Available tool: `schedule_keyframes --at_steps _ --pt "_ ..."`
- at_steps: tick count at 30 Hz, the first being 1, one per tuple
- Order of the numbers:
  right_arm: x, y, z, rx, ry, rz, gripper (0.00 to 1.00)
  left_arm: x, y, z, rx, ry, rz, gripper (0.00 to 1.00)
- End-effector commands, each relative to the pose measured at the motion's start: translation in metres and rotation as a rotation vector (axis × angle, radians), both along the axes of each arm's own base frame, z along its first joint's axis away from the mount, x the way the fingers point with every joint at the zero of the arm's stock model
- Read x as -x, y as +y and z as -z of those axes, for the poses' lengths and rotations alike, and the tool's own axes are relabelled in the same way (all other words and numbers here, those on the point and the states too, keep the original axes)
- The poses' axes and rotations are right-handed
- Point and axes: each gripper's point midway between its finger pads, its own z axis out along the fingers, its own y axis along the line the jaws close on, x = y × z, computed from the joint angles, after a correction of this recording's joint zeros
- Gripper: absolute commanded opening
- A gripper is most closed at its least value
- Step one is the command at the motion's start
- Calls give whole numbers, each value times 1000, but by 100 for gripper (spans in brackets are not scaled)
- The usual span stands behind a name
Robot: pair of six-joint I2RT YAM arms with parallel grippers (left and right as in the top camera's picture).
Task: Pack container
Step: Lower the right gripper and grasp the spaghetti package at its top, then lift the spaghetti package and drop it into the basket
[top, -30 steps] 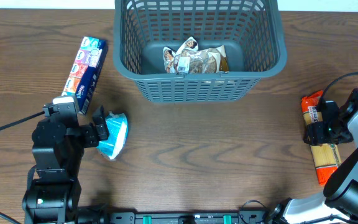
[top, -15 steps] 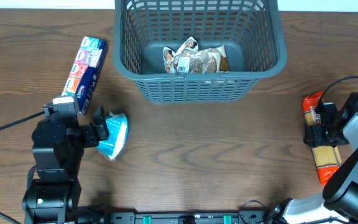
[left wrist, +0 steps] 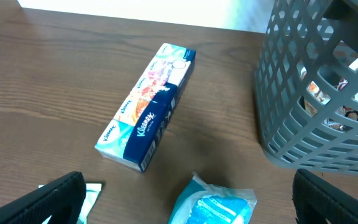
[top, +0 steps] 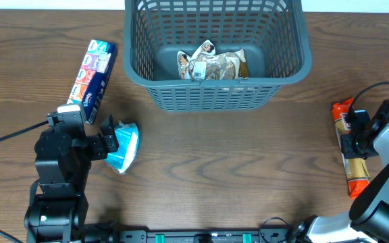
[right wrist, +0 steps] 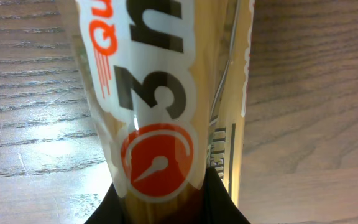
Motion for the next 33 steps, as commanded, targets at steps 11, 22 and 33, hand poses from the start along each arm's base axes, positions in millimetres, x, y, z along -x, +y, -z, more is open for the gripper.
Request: schedule_keyframes --at_steps 11,22,33 --pt "-6 17 17 -119 -52 102 1 -1 -2 -11 -13 -26 17 99" --pt "-66 -6 -77 -60 -347 121 1 -1 -2 -11 -13 -26 17 99" --pt "-104 -4 -216 81 -667 54 1 -1 -2 -11 -13 -26 18 99"
